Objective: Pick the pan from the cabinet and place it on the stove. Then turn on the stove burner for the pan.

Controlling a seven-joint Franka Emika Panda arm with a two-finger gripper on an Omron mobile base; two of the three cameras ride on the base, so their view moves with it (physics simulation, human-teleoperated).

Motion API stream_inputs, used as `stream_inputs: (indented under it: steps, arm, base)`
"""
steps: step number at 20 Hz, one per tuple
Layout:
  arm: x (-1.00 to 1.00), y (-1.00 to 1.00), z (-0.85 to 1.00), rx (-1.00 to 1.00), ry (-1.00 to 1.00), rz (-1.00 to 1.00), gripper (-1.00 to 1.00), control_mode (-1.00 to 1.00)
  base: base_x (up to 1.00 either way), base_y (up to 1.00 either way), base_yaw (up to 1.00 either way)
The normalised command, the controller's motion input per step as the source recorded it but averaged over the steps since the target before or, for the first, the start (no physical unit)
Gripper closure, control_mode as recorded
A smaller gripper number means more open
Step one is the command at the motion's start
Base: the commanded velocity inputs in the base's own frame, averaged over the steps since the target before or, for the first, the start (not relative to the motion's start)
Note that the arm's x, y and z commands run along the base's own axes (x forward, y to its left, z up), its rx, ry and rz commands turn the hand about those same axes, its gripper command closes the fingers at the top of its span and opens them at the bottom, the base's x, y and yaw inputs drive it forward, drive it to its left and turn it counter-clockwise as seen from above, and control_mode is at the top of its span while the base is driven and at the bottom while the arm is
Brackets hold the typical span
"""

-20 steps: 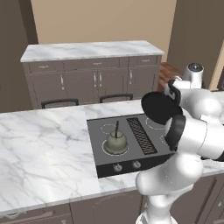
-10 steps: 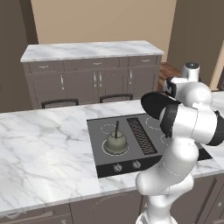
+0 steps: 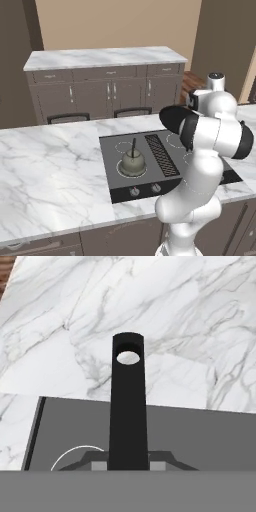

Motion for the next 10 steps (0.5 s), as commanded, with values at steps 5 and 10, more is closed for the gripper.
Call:
stream_inputs:
  steps: [5, 10]
  arm:
    - [0.0, -0.14, -0.23, -0.01, 0.0, -0.13, 1.0, -1.0]
    - [0.0, -0.2, -0.32, -0.04, 0.0, -0.12, 1.0, -1.0]
  base:
    - [0.0, 0.0, 0.0]
    - [0.0, 0.0, 0.0]
